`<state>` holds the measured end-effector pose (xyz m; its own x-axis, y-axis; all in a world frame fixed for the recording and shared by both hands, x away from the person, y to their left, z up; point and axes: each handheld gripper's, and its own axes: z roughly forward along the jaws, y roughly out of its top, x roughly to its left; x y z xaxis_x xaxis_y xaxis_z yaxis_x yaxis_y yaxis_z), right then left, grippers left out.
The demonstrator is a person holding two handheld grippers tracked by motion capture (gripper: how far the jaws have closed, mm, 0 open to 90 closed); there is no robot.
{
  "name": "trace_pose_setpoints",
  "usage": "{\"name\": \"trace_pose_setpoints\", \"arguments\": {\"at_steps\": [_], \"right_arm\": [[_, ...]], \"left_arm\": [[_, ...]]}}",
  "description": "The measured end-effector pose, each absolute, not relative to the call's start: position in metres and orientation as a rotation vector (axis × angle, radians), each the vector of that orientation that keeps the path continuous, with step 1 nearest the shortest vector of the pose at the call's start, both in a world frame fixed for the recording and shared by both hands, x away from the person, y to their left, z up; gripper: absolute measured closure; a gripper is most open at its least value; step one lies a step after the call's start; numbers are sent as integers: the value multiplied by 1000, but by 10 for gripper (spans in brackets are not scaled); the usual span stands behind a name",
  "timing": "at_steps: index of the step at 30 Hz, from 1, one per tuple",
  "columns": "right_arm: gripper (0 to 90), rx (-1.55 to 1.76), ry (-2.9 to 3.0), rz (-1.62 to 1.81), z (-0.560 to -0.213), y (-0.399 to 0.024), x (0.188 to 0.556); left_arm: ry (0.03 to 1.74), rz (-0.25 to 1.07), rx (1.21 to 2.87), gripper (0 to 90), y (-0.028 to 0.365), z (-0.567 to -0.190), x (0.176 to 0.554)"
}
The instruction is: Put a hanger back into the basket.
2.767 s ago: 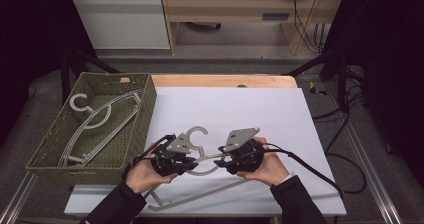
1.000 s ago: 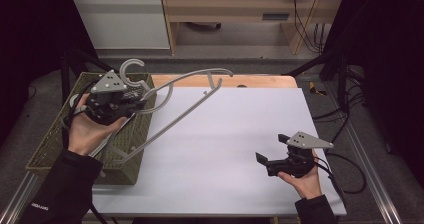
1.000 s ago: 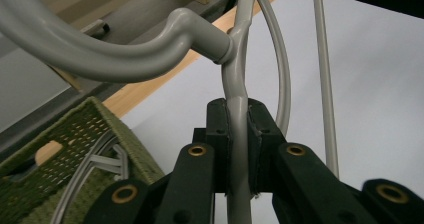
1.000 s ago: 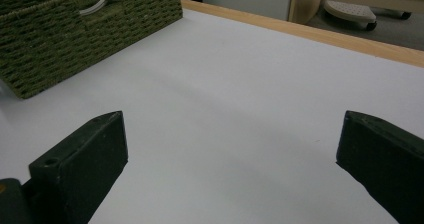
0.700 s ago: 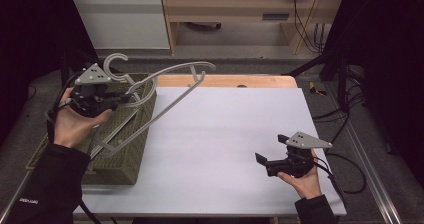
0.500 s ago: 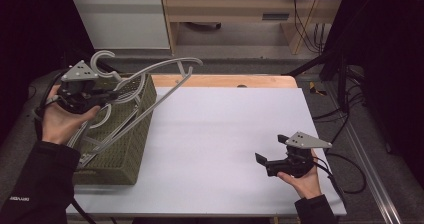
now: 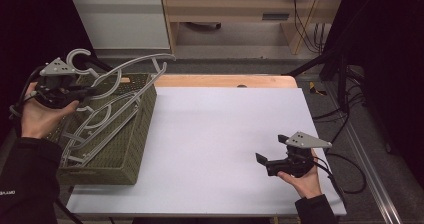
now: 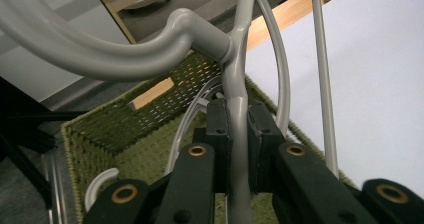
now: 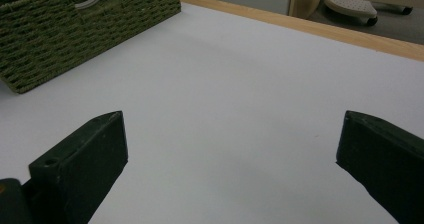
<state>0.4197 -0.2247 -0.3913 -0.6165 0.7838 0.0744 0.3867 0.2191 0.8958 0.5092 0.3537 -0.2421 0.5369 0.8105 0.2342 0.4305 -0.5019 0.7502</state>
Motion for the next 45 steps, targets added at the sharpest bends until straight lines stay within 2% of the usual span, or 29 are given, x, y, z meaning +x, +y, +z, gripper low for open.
{"name": "trace_pose_setpoints", "arguments": {"at_steps": [21, 45], "right_arm": [[7, 1091, 2115, 1352, -395, -225, 422], [7, 1103, 2116, 1344, -396, -226, 423]], "left_arm": [[1131, 768, 2121, 827, 397, -281, 527], [1216, 815, 2155, 826, 414, -304, 539]]}}
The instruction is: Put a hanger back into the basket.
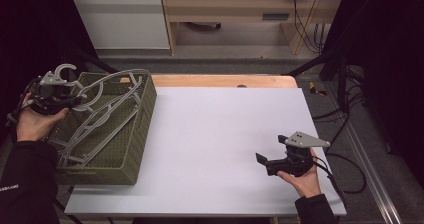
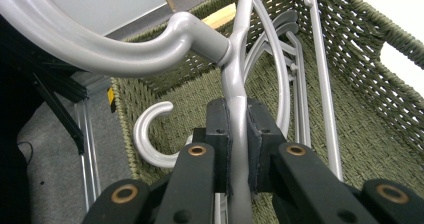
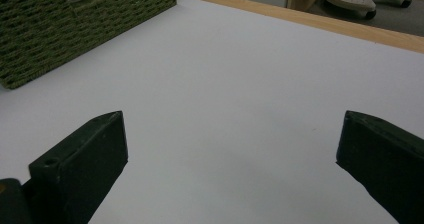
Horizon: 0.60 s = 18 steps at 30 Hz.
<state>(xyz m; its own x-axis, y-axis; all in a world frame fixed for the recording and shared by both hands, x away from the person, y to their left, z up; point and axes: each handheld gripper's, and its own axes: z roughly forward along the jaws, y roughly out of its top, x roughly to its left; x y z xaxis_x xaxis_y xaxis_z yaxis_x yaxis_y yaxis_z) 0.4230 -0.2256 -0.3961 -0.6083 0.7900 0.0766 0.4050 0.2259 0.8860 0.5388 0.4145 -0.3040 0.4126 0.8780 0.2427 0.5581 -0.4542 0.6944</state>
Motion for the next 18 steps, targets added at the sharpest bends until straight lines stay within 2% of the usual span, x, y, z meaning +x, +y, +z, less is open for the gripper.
{"name": "trace_pose_setpoints", "arguments": {"at_steps": [8, 18], "right_arm": [[7, 1103, 2118, 1345, -396, -226, 424], [7, 1101, 2122, 1341, -397, -225, 424]], "left_arm": [[1269, 807, 2207, 826, 426, -328, 540], [1280, 757, 2193, 820, 416, -352, 543]]}}
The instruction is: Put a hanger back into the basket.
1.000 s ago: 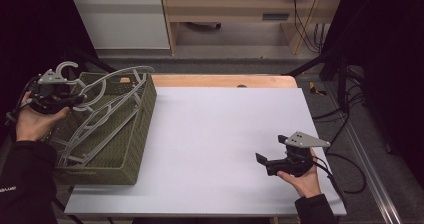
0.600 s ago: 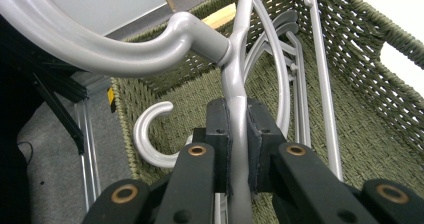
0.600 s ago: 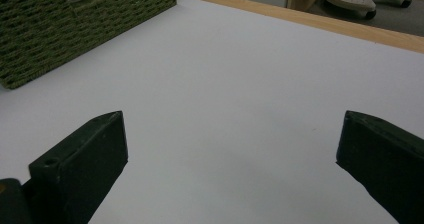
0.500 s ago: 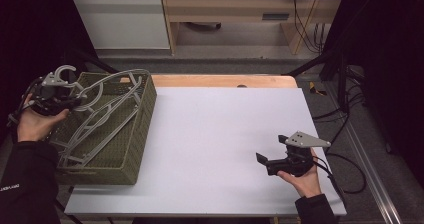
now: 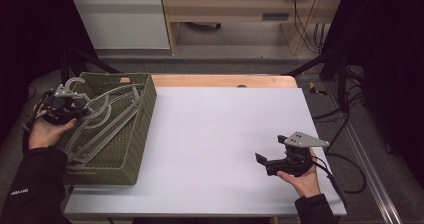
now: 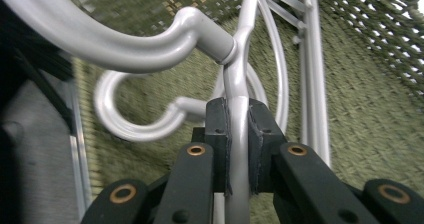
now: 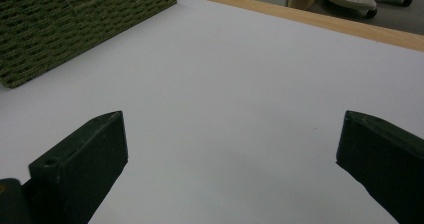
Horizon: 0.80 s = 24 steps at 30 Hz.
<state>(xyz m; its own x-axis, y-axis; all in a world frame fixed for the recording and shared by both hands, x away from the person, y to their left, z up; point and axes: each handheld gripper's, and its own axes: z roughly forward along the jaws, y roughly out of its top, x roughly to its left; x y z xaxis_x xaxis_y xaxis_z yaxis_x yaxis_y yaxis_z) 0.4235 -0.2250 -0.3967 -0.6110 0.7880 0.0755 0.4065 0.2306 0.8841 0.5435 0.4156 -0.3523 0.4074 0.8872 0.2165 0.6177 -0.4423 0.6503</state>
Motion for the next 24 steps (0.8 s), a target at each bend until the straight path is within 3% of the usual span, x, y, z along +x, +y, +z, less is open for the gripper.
{"name": "trace_pose_setpoints", "arguments": {"at_steps": [8, 9, 14, 24], "right_arm": [[7, 1102, 2112, 1352, -395, -226, 423], [7, 1102, 2111, 1353, -394, -226, 422], [7, 1099, 2109, 1353, -394, -227, 422], [7, 1097, 2088, 1370, -392, -229, 421]], "left_arm": [[1363, 708, 2188, 807, 416, -370, 544], [1370, 702, 2181, 748, 416, -369, 543], [1369, 691, 2103, 674, 419, -357, 532], [1179, 687, 1888, 493, 391, -327, 495]]}}
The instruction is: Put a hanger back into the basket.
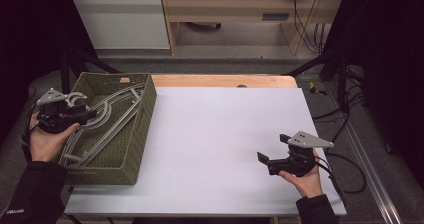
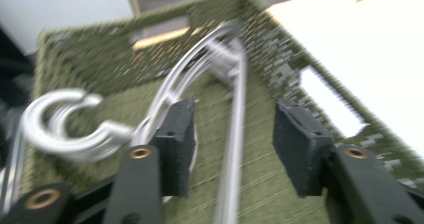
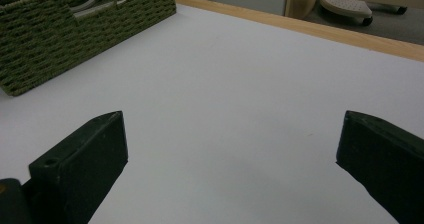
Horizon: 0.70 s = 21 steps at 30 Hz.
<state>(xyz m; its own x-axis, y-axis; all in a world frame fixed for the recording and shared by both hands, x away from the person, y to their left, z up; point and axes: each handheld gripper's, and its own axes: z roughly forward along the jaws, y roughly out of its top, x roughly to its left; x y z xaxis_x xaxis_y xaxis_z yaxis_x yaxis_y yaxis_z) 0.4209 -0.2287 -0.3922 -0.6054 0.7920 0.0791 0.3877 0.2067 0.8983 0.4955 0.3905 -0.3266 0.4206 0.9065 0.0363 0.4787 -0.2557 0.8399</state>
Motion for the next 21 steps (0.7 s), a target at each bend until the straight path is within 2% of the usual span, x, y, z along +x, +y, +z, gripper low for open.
{"name": "trace_pose_setpoints", "arguments": {"at_steps": [3, 11, 21], "right_arm": [[7, 1096, 2084, 1373, -392, -229, 420], [7, 1091, 2068, 1385, -391, -229, 420], [6, 1087, 2041, 1404, -389, -231, 418]], "left_arm": [[1115, 662, 1820, 445, 378, -320, 481], [981, 647, 1767, 324, 345, -318, 447], [936, 577, 1728, 169, 312, -346, 423]]}}
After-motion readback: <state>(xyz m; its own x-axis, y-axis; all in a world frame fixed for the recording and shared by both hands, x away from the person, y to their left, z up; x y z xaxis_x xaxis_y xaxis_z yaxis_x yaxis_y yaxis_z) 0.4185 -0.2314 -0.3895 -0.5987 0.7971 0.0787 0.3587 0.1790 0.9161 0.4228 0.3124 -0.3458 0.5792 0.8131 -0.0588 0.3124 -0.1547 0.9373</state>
